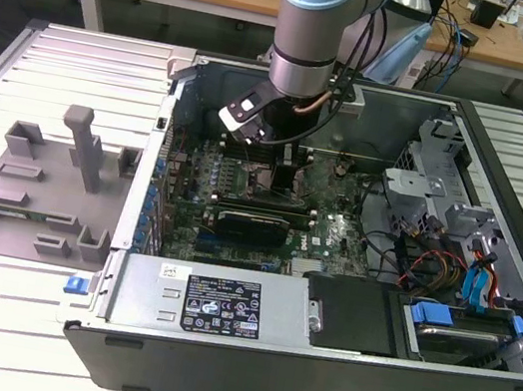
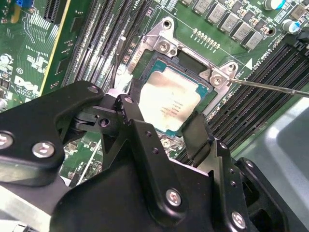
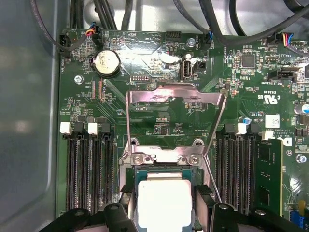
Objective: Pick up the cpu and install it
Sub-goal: 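Place the cpu into insertion slot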
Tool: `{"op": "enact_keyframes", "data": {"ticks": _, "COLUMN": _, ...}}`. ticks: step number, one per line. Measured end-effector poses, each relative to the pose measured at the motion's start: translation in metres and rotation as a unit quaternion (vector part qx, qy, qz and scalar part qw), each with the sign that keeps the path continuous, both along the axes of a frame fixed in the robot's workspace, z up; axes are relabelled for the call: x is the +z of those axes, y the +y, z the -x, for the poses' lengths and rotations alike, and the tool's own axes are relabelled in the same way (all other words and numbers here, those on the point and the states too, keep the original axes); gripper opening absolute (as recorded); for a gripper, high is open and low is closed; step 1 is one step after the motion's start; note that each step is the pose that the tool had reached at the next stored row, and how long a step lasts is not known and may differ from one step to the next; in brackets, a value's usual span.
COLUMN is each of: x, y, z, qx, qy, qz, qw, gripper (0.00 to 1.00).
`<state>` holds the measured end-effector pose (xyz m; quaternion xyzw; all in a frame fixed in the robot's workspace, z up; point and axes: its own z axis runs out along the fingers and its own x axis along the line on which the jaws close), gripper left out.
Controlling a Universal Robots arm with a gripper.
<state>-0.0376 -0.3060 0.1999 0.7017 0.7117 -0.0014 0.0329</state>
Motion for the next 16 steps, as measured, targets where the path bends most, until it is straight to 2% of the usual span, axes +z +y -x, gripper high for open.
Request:
{"op": "enact_keyframes", "data": {"ticks": 3, "x": 0.0001, "y": -0.0001, "z": 0.0, "qx": 0.0, "qy": 0.0001, "qz": 0.0003, "qw": 1.0, "gripper": 0.6}}
{"op": "enact_keyframes", "data": {"ticks": 4, "x": 0.0001, "y": -0.0001, "z": 0.0, "qx": 0.0, "qy": 0.0001, "qz": 0.0002, "qw": 1.0, "gripper": 0.53}}
{"op": "enact_keyframes", "data": {"ticks": 16, "x": -0.0009, "y": 0.0, "z": -0.0001, "qx": -0.007, "qy": 0.0001, "qz": 0.0, "qw": 1.0, "gripper": 0.53}}
